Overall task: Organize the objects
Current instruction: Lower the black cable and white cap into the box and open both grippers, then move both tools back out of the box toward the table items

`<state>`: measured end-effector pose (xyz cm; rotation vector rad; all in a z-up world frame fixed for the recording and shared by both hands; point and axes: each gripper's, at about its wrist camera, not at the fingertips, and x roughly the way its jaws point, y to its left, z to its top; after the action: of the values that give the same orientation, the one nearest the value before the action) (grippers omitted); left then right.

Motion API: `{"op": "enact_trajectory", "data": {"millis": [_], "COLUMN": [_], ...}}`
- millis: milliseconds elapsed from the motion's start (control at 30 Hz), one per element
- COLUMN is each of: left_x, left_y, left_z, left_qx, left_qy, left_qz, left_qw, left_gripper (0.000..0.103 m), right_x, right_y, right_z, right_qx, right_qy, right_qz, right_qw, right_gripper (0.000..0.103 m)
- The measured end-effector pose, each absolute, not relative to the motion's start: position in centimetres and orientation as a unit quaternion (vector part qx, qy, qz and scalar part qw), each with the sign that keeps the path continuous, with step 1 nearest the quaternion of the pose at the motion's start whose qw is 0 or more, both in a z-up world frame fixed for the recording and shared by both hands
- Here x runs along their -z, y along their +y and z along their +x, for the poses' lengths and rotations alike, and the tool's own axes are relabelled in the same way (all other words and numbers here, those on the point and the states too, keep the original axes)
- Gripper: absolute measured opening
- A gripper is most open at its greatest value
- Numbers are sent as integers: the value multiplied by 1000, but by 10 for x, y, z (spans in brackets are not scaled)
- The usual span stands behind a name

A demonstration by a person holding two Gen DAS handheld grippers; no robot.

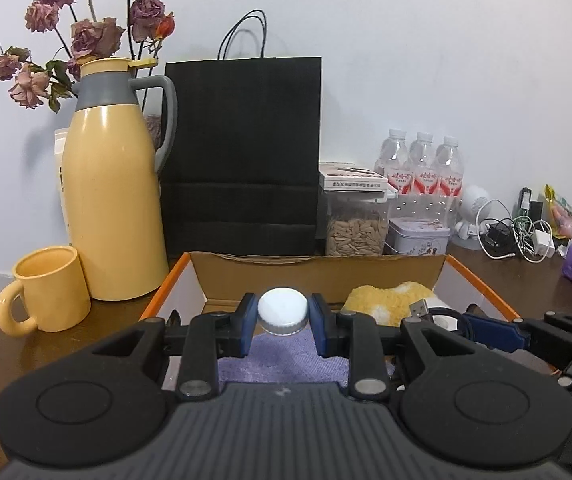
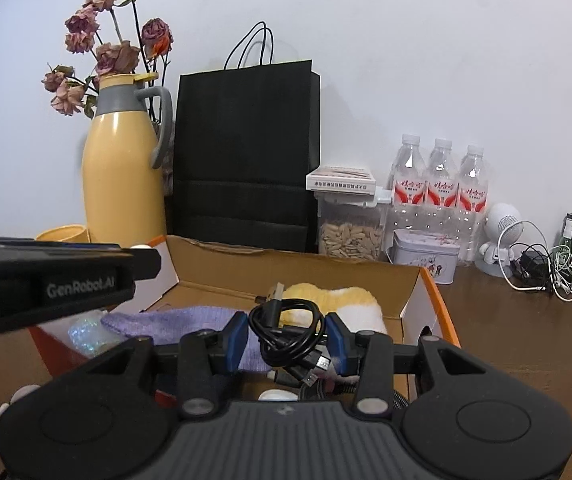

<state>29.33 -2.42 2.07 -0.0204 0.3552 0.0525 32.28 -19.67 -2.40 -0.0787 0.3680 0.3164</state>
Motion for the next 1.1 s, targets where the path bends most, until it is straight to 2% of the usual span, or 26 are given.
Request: {"op": "enact_trajectory", "data": {"millis": [167, 233, 267, 300, 367, 467, 1100], "left_x": [-19, -20, -21, -22, -23, -24, -33], "left_y": [-25, -23, -22, -21, -20, -19, -17], "left_z": [291, 290, 289, 288, 284, 284, 268], "left_qx": [-26, -26, -29, -35, -41, -46, -41], "left_qy": [174, 171, 169, 165, 148, 153, 142], "left_qz": [-9, -15, -17, -19, -19, -21, -23], "left_qw": [984, 985, 985, 986, 988, 987, 989], "left_gripper": [31, 51, 82, 103, 103, 103, 103], "right_x": [25, 26, 26, 26, 25, 22, 14], "right_y": [-198, -198, -199, -199, -200, -201, -202], "right_z": [322, 321, 320, 318, 316, 311, 300], "right_qx": [-158, -161, -160, -157, -155, -150, -147], "right_qy": [186, 190, 188, 185, 180, 167, 158], "right_qz": [-39, -42, -43, -46, -43, -46, -50], "right_qw": [969, 968, 968, 969, 970, 973, 975], "right_gripper": [41, 41, 46, 53, 92, 103, 103]}}
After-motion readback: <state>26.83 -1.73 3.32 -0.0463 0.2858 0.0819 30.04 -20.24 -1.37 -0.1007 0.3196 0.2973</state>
